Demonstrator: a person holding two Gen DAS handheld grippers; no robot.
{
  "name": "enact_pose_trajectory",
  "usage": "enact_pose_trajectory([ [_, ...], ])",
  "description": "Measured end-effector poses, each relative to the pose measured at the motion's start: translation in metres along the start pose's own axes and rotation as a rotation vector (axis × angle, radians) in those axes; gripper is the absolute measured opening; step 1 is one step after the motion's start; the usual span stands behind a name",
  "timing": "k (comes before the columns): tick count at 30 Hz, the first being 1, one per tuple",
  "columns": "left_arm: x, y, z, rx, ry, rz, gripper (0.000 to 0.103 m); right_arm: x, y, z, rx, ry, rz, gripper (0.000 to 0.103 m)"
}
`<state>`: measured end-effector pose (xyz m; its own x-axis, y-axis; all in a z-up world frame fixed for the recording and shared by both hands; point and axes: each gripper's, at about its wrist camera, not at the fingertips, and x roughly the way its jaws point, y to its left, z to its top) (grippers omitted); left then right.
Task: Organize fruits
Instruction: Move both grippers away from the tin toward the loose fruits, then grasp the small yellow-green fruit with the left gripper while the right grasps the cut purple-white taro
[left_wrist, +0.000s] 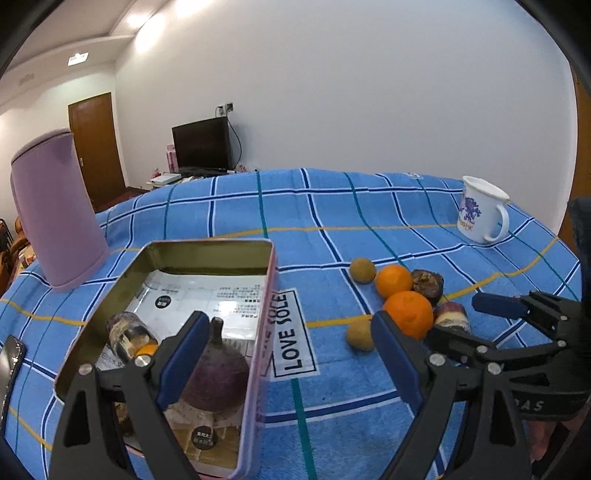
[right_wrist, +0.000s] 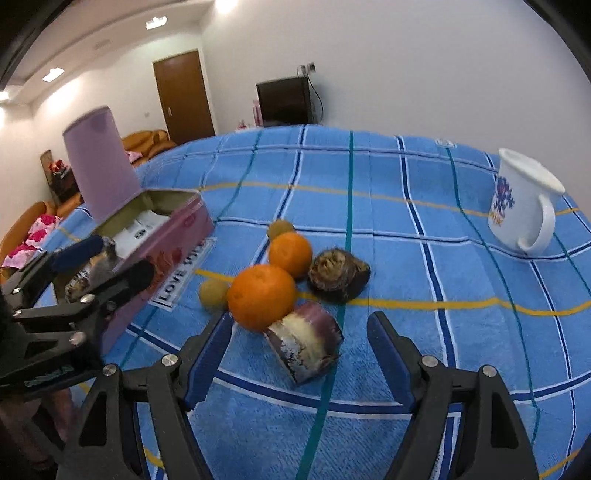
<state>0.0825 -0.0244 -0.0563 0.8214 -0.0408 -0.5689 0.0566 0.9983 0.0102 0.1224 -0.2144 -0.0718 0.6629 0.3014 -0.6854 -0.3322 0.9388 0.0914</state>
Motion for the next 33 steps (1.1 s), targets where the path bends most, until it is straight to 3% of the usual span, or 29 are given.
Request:
enact_pose_trajectory([
  [1,0.0,0.001,-0.001,-0.001,-0.001,0.001,0.091,0.002,0.0,0.0,-0.001,0.01,0.007,0.077],
  [4,-0.001,0.001,-0.001,-0.001,0.0,-0.006,0.091,0.013,-0.002,0.0,0.011,0.064,0.019,0.056],
  [6,-0.001,-0.001,-0.001,0.007,0.0,-0.008,0.091,0.014,-0.005,-0.001,0.025,0.068,0.054,0.049],
  [12,-0.002,-0.016,-0.003,0.057,0.006,-0.041,0.085,-0.002,-0.009,-0.003,0.052,0.001,0.023,0.048],
  [15,0.003,-0.03,-0.002,0.108,0.025,-0.063,0.071,-0.009,-0.012,-0.003,0.063,-0.028,0.002,0.048],
  [17,0.01,-0.039,-0.002,0.145,0.054,-0.079,0.054,-0.011,-0.015,-0.003,0.076,-0.036,0.0,0.048],
  [21,0.032,-0.052,-0.001,0.174,0.152,-0.111,0.049,-0.015,-0.015,-0.003,0.073,-0.053,-0.006,0.048],
  [27,0.049,-0.055,0.003,0.159,0.209,-0.125,0.048,-0.019,-0.013,-0.003,0.067,-0.07,-0.005,0.049],
  [28,0.051,-0.053,0.003,0.151,0.213,-0.129,0.046,-0.018,-0.015,-0.003,0.073,-0.067,-0.001,0.049],
  [29,0.053,-0.052,0.003,0.146,0.222,-0.141,0.038,-0.018,-0.015,-0.003,0.078,-0.066,0.0,0.049],
  [33,0.062,-0.05,0.001,0.132,0.274,-0.171,0.031,-0.018,-0.015,-0.003,0.081,-0.066,-0.01,0.049],
])
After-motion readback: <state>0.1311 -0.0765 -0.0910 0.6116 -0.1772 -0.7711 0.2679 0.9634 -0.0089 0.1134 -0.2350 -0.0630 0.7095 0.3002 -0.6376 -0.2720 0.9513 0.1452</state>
